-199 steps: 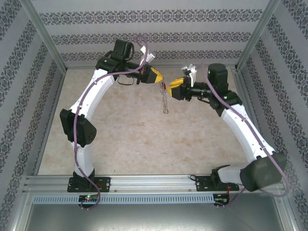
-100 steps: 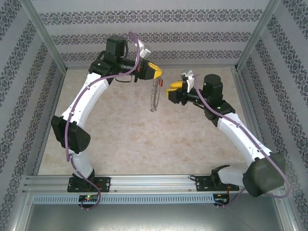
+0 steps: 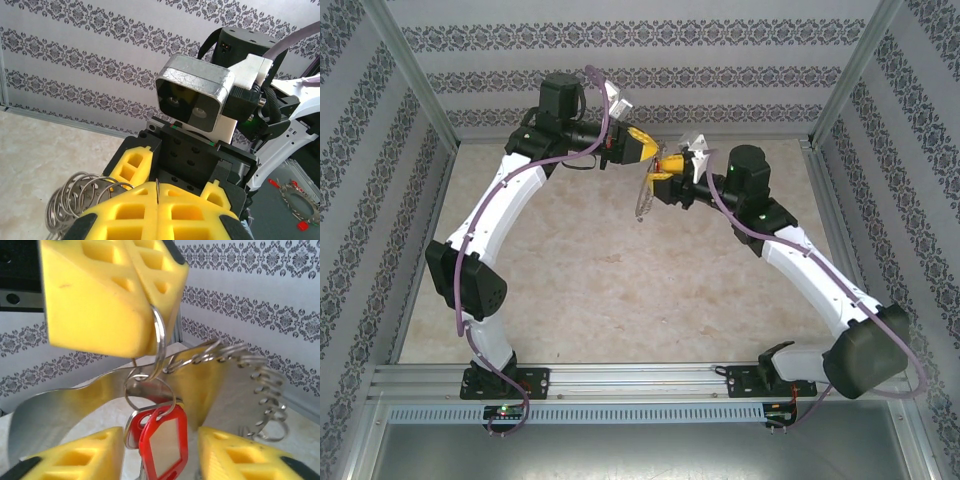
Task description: Put the keys on the keyring
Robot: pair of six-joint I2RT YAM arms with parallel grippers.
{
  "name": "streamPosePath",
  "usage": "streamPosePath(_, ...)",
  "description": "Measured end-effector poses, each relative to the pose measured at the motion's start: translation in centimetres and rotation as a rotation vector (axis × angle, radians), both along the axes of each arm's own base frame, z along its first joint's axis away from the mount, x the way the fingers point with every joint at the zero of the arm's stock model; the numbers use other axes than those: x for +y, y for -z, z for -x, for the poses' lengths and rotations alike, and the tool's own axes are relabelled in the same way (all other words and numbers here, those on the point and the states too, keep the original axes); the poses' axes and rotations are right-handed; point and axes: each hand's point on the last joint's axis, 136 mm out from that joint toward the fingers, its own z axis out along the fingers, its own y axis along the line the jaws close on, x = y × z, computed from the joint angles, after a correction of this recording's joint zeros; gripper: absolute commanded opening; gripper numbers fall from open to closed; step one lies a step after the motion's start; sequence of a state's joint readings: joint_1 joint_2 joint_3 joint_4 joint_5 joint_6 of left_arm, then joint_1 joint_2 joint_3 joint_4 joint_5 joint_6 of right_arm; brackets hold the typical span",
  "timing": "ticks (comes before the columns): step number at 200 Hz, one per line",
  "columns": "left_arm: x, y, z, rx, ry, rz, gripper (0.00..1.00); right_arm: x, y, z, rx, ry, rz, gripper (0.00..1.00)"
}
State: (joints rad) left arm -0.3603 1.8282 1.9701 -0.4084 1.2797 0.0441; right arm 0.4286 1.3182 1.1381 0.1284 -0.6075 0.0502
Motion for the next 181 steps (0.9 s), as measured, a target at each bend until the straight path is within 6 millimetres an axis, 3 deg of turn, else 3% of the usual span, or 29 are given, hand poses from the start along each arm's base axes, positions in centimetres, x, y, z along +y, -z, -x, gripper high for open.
streamPosePath(27, -0.1, 0.3, -0.2, 0.007, -0.001, 0.004, 0.0, 0.4, 0.0, -0.1, -0.006, -0.002, 0.007, 0.14)
streamPosePath(91, -0.1, 0.2, -0.2, 0.001, -0.006, 0.018, 0.0, 2.1, -0.6, 0.0, -0.007, -0.051, 0.01, 0.07)
streamPosePath(106, -0.1, 0.2, -0.1, 0.004, -0.007, 0.021, 0.0, 2.8, -0.8, 0.2, -0.001, -0.08, 0.01, 0.12)
streamPosePath(123, -0.1, 0.2, -0.1, 0.005, -0.009, 0.024, 0.0, 3.2, -0.8, 0.3, 0.005, -0.11, 0.021, 0.3)
streamPosePath(139, -0.2, 0.1, -0.2, 0.0, -0.009, 0.027, 0.0, 3.4, 0.0, 0.9, 0.042, -0.146, 0.037, 0.4)
streamPosePath(158, -0.3, 0.0, -0.1, -0.009, -0.007, 0.031, 0.0, 3.2, 0.7, 1.6, 0.084, -0.179, 0.048, 0.42)
streamPosePath(181, -0.5, -0.2, 0.0, -0.021, -0.002, 0.035, 0.0, 1.6, 0.2, 2.4, 0.106, -0.198, 0.025, 0.38)
